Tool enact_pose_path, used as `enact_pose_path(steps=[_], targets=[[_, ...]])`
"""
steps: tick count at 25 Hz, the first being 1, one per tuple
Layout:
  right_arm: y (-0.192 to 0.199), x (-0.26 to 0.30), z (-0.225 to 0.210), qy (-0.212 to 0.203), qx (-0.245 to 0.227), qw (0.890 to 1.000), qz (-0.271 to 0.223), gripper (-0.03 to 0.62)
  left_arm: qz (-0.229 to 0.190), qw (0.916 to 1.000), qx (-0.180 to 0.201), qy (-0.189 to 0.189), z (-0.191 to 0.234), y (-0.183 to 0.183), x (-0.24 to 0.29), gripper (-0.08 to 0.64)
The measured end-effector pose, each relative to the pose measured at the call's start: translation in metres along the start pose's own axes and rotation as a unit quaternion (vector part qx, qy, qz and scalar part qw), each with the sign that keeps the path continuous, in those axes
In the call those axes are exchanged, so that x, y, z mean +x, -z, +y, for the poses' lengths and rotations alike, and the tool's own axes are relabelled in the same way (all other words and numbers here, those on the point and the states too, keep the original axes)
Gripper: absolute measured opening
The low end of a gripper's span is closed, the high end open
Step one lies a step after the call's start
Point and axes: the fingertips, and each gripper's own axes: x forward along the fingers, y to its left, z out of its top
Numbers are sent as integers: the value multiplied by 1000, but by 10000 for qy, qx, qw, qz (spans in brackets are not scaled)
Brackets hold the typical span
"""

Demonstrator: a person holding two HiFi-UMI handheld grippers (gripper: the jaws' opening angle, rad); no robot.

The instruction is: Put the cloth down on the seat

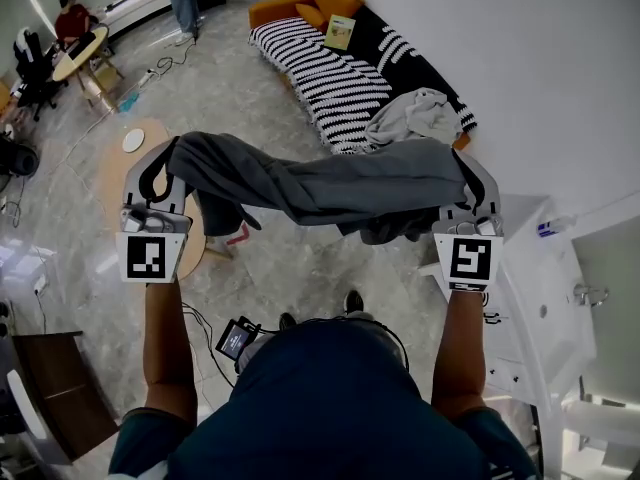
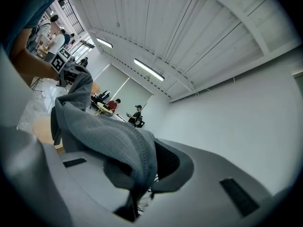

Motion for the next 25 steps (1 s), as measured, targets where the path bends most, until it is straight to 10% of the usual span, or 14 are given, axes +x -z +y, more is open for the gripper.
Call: enact_pose_path(steps=[25], targets=[[64,92,-76,-341,39,9994,-59,31,216,9995,-30,-209,-42,10,122,12]])
